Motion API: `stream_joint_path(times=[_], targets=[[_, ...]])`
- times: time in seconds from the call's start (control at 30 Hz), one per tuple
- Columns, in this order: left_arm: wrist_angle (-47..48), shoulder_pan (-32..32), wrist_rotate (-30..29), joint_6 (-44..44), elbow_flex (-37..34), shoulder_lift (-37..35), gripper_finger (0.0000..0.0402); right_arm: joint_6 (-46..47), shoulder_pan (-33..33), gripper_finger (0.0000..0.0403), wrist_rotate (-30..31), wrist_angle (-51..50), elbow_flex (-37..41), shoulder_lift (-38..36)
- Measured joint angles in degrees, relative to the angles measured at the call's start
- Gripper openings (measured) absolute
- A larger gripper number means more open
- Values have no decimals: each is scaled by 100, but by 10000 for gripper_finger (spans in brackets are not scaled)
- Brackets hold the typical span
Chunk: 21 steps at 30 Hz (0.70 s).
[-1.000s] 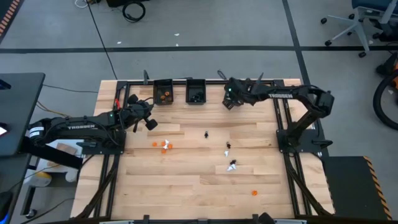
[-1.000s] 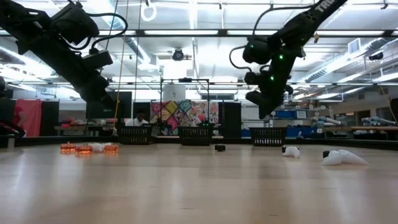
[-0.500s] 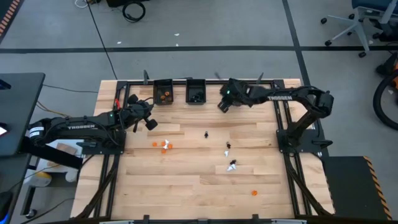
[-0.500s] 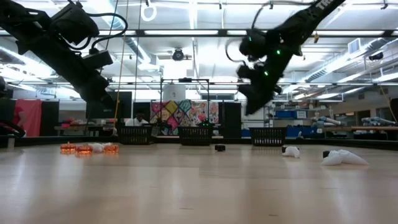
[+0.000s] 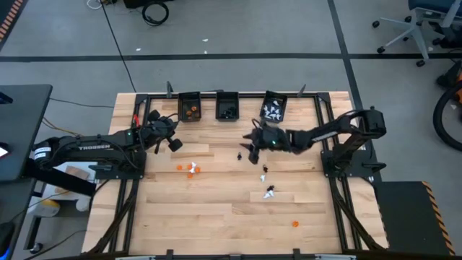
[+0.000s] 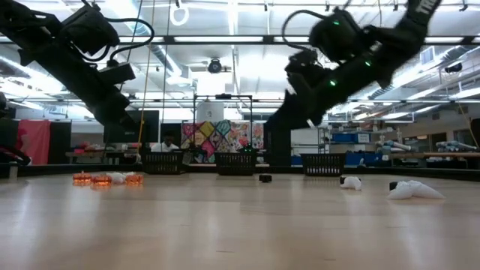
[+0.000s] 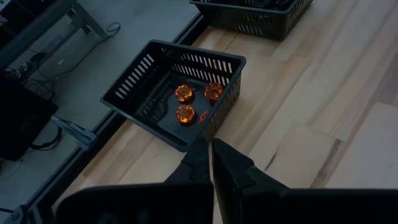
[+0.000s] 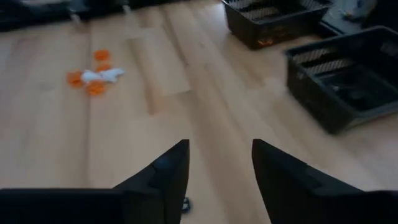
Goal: Sort Halloween decoration
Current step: Put the black skeleton toy into the black middle basket
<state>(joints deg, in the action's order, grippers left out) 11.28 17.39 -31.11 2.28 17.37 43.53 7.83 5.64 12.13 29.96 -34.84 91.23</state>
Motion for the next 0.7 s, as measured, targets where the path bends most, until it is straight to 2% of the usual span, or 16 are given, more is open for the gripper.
stream_joint_path(times=[0.17, 0.3, 0.4, 0.57, 0.7], targets=[[-80, 0, 0, -20, 0, 0, 0, 205, -280, 220, 25, 971, 472, 540], [-123, 0, 0, -22, 0, 0, 0, 110, -448, 253, 33, 1512, 353, 1238], [-124, 0, 0, -22, 0, 0, 0, -86, -517, 266, 276, 1657, 174, 1676], [-124, 0, -2, -17, 0, 0, 0, -369, -521, 270, 455, 1989, -25, 2201], [-120, 0, 0, 25, 0, 0, 0, -450, -525, 246, 438, 2200, -41, 2449]])
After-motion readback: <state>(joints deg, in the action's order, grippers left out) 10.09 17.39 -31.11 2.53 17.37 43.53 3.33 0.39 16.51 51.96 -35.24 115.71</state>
